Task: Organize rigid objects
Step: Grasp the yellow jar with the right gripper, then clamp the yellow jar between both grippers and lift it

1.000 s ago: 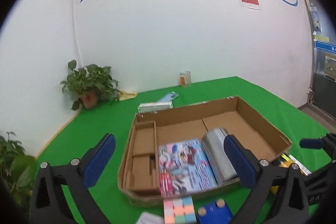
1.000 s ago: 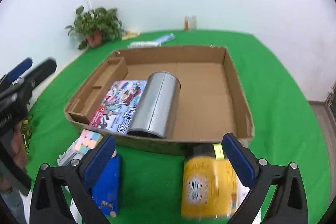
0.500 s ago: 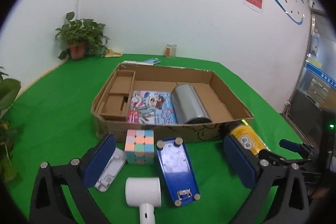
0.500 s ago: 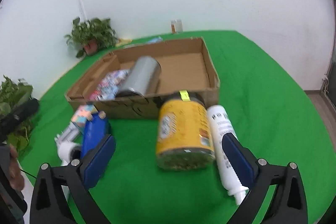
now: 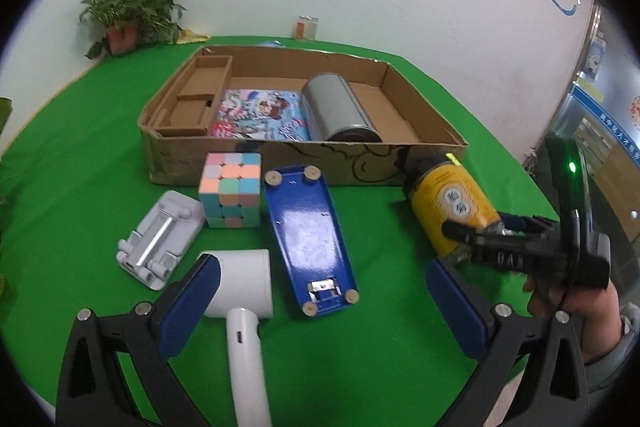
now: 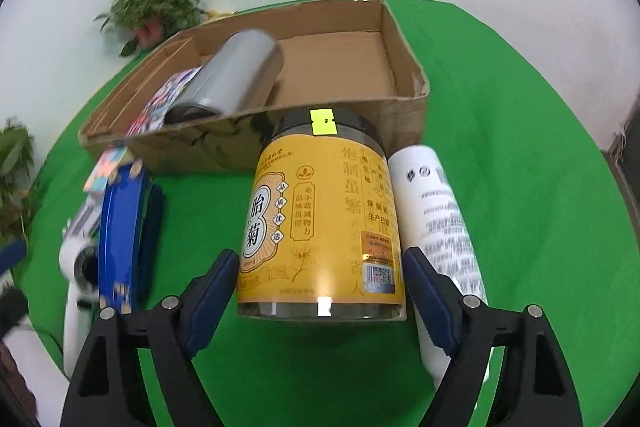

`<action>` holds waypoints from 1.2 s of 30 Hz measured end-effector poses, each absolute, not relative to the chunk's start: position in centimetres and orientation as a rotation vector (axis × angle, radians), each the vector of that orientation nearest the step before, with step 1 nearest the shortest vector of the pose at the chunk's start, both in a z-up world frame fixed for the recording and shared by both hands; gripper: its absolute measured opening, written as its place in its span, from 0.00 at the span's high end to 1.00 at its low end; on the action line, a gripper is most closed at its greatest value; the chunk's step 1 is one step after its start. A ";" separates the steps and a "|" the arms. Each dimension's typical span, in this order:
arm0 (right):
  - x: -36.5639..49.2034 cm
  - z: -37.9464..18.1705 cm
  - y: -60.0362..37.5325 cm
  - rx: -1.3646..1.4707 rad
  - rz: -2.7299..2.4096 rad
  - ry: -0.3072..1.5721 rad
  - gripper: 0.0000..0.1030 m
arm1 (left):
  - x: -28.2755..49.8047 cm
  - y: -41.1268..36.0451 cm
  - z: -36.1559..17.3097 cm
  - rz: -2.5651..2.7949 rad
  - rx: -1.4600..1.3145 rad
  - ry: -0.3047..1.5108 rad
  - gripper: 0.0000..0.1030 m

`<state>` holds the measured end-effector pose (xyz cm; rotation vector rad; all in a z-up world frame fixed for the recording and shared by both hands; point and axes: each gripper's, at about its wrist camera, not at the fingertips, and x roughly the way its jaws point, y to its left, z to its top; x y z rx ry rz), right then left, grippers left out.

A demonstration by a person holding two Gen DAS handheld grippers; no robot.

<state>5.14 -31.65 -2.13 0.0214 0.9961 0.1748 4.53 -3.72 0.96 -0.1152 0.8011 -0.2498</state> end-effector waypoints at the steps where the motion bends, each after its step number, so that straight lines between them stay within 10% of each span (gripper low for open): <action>1: 4.1 -2.0 -31.4 -0.003 0.193 1.004 0.21 | 4.7 -3.9 0.8 -0.273 -0.132 0.820 0.01; 9: -5.3 -1.8 -28.9 -0.272 0.274 0.934 0.18 | 4.8 -6.1 -1.5 -0.576 -0.315 1.025 0.01; 13: -7.6 0.4 -29.3 -0.094 0.489 0.866 0.01 | 5.8 -6.5 -3.0 -0.670 -0.443 1.111 0.01; 36: -1.0 -4.2 -30.2 0.435 0.644 1.230 0.18 | 9.1 -7.6 -7.4 -0.674 -0.550 1.289 0.20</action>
